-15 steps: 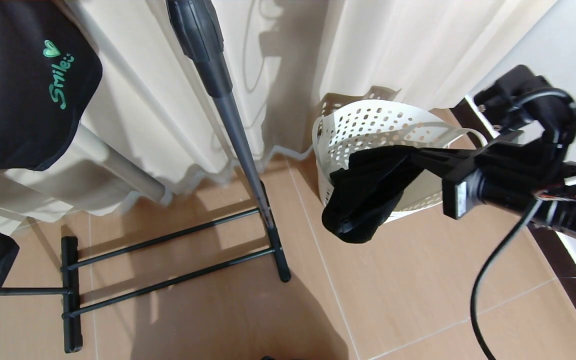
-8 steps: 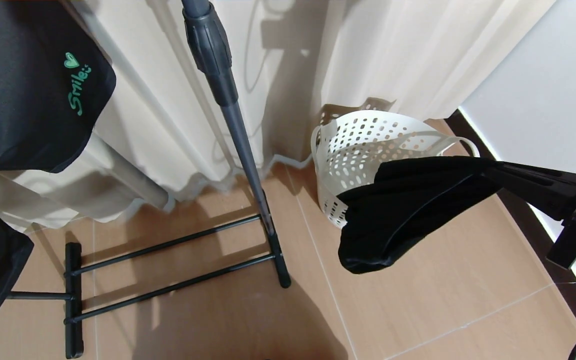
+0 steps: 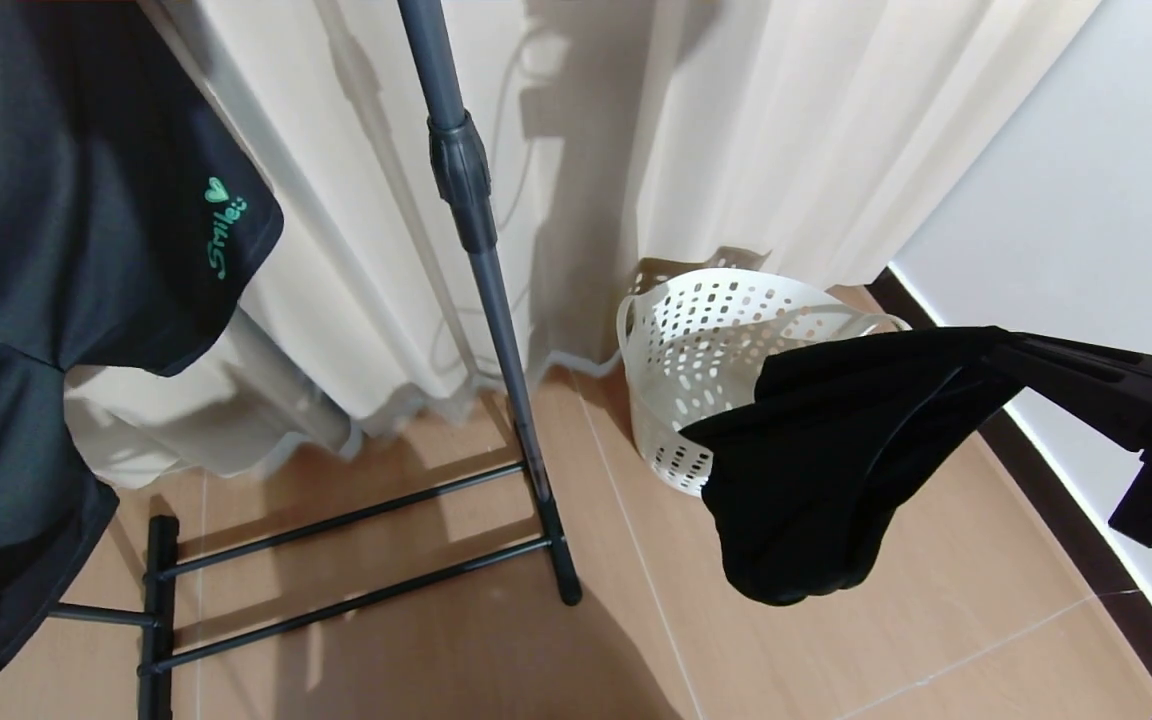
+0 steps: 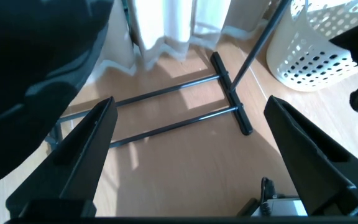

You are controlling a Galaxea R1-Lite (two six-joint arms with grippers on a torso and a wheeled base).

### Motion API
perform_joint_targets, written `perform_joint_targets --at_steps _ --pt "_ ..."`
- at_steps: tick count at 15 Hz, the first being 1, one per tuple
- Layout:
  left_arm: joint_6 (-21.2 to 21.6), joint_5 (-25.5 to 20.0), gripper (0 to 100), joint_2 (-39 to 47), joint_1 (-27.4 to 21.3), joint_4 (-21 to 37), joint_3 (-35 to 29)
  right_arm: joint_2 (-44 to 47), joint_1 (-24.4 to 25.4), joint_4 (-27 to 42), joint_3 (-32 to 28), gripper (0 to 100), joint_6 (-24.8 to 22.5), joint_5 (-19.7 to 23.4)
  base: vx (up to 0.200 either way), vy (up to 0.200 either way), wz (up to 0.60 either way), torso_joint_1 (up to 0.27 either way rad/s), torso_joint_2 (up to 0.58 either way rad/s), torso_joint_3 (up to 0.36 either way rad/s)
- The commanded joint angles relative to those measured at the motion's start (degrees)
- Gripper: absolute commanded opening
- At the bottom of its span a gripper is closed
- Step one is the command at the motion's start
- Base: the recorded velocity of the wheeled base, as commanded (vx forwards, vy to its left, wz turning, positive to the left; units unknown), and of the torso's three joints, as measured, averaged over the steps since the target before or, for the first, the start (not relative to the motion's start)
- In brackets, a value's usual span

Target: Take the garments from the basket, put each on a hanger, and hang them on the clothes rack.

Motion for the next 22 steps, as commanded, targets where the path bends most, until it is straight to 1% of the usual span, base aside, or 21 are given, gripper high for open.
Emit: perform_joint_targets --at_steps 1,11,14,17,22 --pt "0.0 0.0 100 0.1 0.0 0.0 0.0 0.7 -0.4 -0.1 0.5 0 -0.1 0.0 0.000 0.000 0.00 0.100 -0.32 -0.007" --pt "0.0 0.0 100 0.0 0.0 0.0 0.0 0.7 -0.3 -0.2 0.7 0 -0.2 0.1 0.000 0.000 0.00 0.174 -0.47 -0.099" --pt "0.0 0.0 100 0.0 0.0 0.0 0.0 0.7 -0.3 -0.2 0.7 0 -0.2 0.1 0.000 0.000 0.00 0.216 -0.52 -0.113" --pt "0.0 0.0 100 0.0 0.0 0.0 0.0 0.6 -0.3 -0.2 0.8 0 -0.2 1.4 0.000 0.000 0.00 0.238 -0.55 -0.115" --pt "0.0 0.0 100 0.0 0.0 0.0 0.0 0.5 -0.4 -0.2 0.8 0 -0.2 1.5 0.000 0.000 0.00 0.262 -0.59 -0.130"
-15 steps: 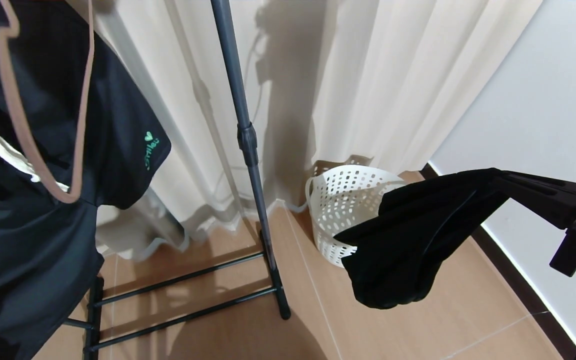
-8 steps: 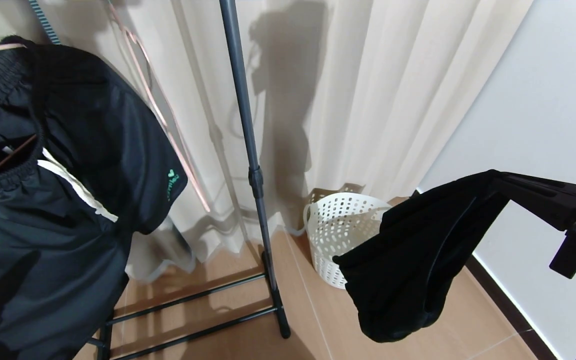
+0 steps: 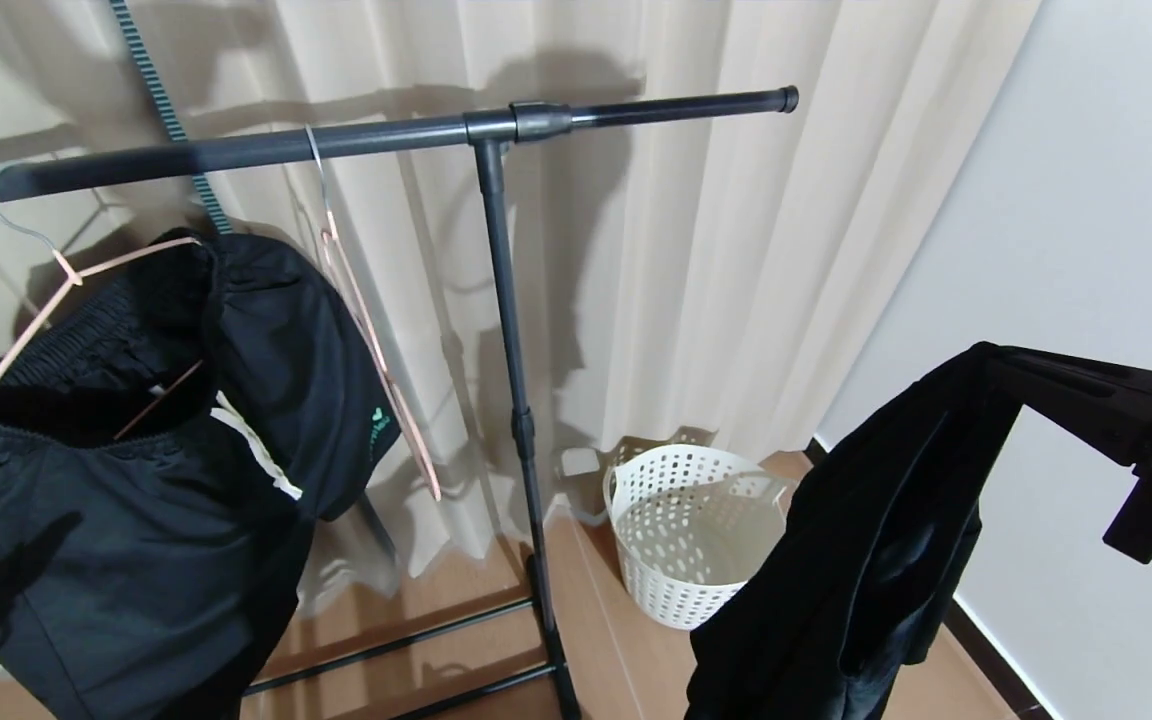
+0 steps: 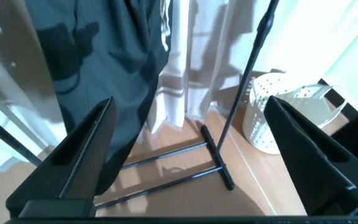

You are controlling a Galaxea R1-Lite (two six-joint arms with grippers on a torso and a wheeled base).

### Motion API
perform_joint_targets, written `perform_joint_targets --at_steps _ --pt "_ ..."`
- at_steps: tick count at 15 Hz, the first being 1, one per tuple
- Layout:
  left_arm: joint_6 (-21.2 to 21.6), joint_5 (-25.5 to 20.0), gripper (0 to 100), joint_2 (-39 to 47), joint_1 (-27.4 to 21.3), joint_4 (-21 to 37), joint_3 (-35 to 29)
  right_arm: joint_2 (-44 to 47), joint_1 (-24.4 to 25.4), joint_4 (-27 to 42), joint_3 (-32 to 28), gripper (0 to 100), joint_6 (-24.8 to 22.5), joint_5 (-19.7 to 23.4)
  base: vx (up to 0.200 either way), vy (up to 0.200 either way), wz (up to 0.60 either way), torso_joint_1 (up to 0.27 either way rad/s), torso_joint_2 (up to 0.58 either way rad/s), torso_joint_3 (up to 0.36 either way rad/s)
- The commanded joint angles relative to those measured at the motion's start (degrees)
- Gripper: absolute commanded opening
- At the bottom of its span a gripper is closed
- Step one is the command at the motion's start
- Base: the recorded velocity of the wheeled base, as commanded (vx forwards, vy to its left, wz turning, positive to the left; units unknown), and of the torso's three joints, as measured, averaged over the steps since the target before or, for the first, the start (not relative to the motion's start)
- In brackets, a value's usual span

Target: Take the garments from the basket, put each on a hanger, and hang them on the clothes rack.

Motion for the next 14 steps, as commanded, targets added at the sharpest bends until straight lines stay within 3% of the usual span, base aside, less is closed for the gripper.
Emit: perform_joint_targets --at_steps 1,5,14 --pt "0.0 0.0 100 0.0 0.0 0.0 0.0 0.2 0.0 0.1 0.0 0 -0.1 0.0 0.000 0.000 0.00 0.217 -0.48 -0.076" --pt "0.0 0.0 100 0.0 0.0 0.0 0.0 -0.1 0.0 -0.1 0.8 0 -2.0 0.0 0.000 0.000 0.00 0.159 -0.34 0.009" --pt "-0.2 0.1 100 0.0 0.1 0.0 0.1 -0.1 -2.0 -0.1 0.9 0 -2.1 0.1 0.000 0.000 0.00 0.006 -0.01 0.139"
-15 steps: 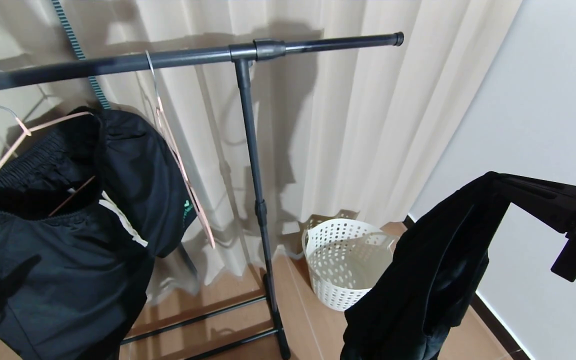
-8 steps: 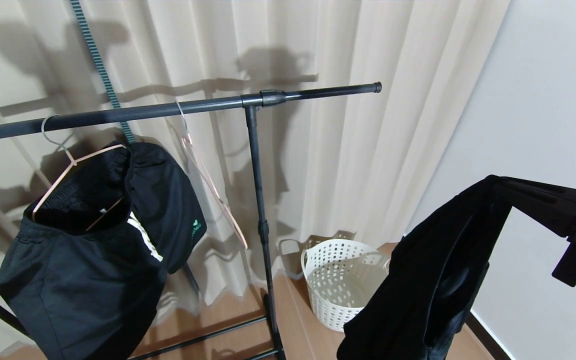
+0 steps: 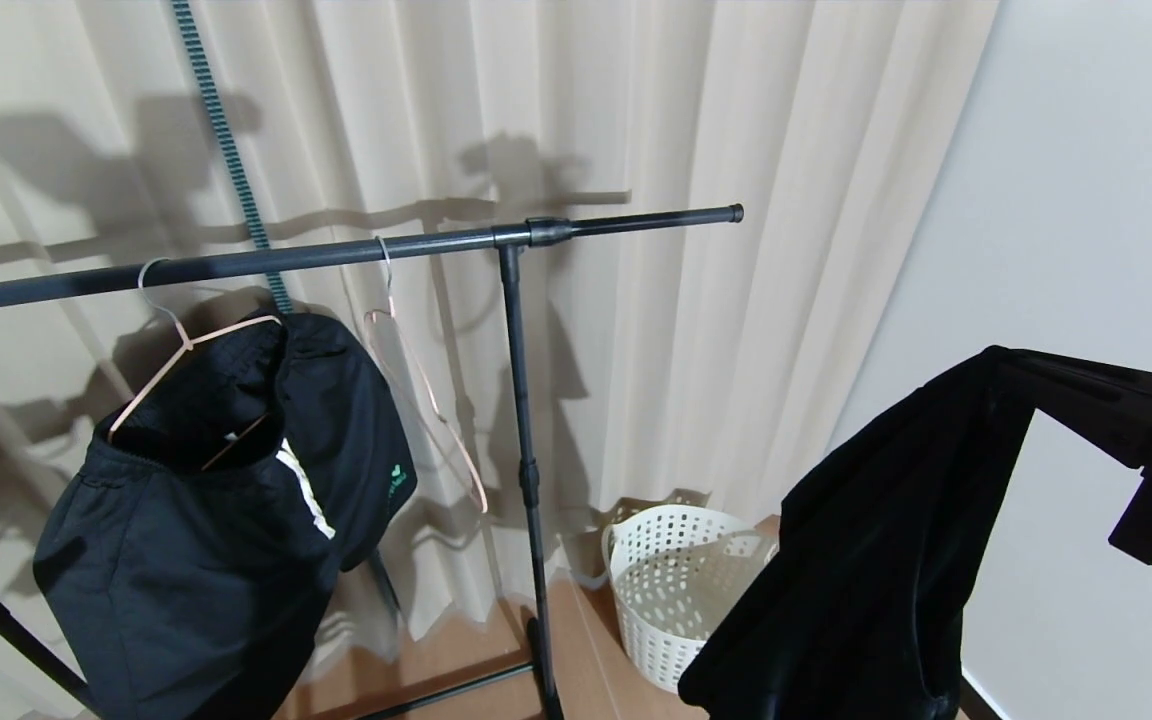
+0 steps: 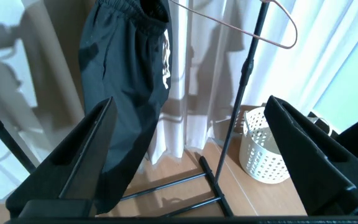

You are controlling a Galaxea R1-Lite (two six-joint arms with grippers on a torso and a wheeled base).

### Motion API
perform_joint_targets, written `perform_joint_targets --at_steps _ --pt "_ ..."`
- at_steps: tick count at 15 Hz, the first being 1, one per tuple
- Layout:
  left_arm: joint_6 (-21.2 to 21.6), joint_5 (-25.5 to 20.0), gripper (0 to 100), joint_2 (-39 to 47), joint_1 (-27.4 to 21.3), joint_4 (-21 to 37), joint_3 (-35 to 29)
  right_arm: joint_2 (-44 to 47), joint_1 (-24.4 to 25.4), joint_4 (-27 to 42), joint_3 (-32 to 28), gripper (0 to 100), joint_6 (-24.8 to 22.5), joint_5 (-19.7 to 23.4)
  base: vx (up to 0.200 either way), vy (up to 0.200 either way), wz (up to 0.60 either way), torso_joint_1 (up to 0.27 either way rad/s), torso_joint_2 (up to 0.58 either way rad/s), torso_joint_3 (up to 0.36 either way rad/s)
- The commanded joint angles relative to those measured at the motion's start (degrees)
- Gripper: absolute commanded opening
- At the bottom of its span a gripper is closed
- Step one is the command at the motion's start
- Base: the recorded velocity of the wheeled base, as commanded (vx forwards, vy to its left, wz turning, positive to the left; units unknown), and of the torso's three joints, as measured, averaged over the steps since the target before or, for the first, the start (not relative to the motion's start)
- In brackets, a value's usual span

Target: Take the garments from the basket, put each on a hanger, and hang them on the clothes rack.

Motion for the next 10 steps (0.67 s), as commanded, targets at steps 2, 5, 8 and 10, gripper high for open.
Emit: perform_joint_targets --at_steps 2,5,8,10 --pt "-0.1 0.0 100 0.0 0.1 0.0 0.0 0.3 -0.1 0.0 0.0 0 0.0 0.0 0.000 0.000 0.00 0.000 0.00 0.000" --pt "0.5 -0.1 100 0.0 0.1 -0.1 0.1 0.3 -0.1 0.0 0.0 0 -0.1 0.0 0.000 0.000 0.20 0.001 0.00 0.001" --pt "0.4 -0.1 100 0.0 0.1 -0.1 0.2 0.3 -0.6 0.0 -0.2 0 -0.1 0.0 0.000 0.000 0.40 -0.002 0.00 0.002" --pt "0.4 -0.1 100 0.0 0.1 -0.1 0.1 0.2 -0.6 0.0 -0.2 0 -0.2 -0.1 0.000 0.000 0.00 0.000 0.00 0.000"
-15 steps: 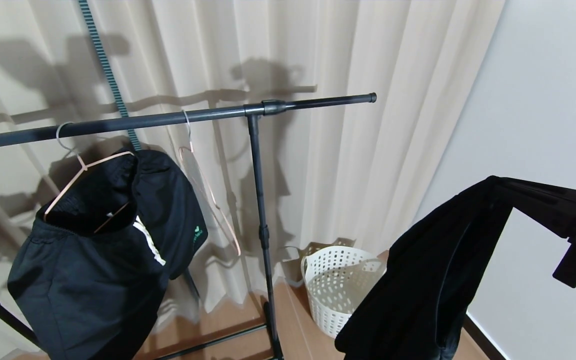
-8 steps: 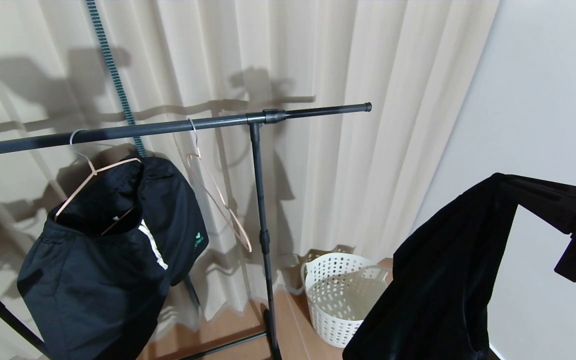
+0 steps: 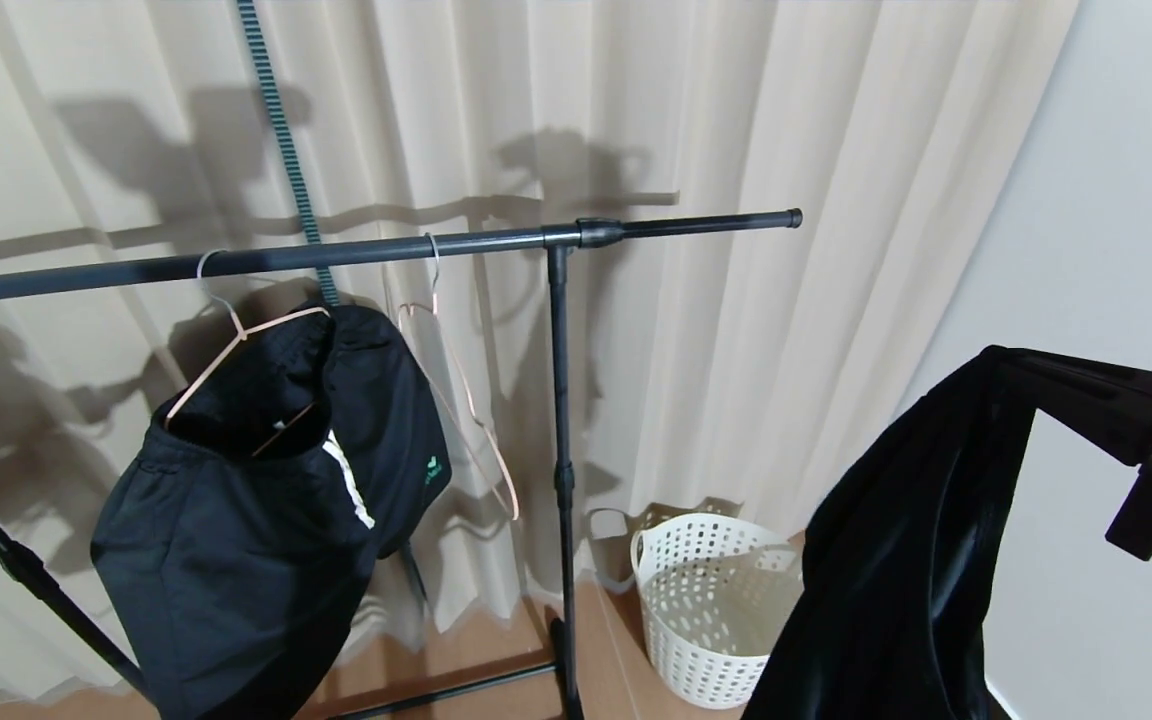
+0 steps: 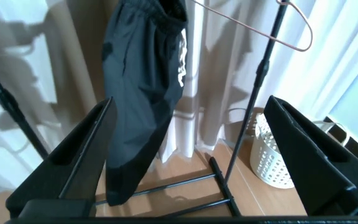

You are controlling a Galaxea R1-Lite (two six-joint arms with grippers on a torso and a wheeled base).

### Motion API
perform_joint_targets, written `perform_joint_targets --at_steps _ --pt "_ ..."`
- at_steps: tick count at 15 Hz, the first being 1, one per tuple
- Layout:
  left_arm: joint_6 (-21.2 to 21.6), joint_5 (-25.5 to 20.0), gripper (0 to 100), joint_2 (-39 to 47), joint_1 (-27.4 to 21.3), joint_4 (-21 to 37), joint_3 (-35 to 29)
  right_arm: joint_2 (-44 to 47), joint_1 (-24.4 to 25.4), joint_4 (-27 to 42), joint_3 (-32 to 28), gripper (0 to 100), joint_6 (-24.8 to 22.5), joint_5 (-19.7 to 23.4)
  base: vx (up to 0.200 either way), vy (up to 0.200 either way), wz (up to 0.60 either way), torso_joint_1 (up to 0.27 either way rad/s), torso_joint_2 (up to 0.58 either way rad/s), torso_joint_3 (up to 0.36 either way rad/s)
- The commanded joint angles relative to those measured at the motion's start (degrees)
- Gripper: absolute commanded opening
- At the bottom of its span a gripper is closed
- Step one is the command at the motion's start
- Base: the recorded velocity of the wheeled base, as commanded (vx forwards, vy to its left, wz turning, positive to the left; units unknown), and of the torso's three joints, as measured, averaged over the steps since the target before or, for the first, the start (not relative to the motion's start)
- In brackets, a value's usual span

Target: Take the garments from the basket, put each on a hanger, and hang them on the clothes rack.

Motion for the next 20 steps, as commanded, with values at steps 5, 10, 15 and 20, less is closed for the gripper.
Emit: perform_joint_targets --at_steps 5,10,15,20 --pt "-0.4 0.1 100 0.0 0.1 -0.1 0.0 -0.1 0.0 0.0 0.2 0 -0.7 0.0 -0.040 0.000 0.00 0.001 0.00 0.000" --pt "-0.4 0.1 100 0.0 0.1 -0.1 0.1 -0.5 0.0 0.0 0.5 0 -1.7 0.1 -0.200 0.160 0.00 0.004 0.00 0.001" --pt "-0.3 0.2 100 0.0 0.1 -0.1 0.1 -0.5 0.0 0.0 0.8 0 -1.7 0.1 0.000 0.000 0.60 -0.004 0.00 0.004" --pt "-0.2 0.1 100 0.0 0.1 -0.1 0.1 -0.6 0.0 0.0 0.8 0 -2.0 0.1 0.000 0.000 0.12 0.002 0.00 0.000"
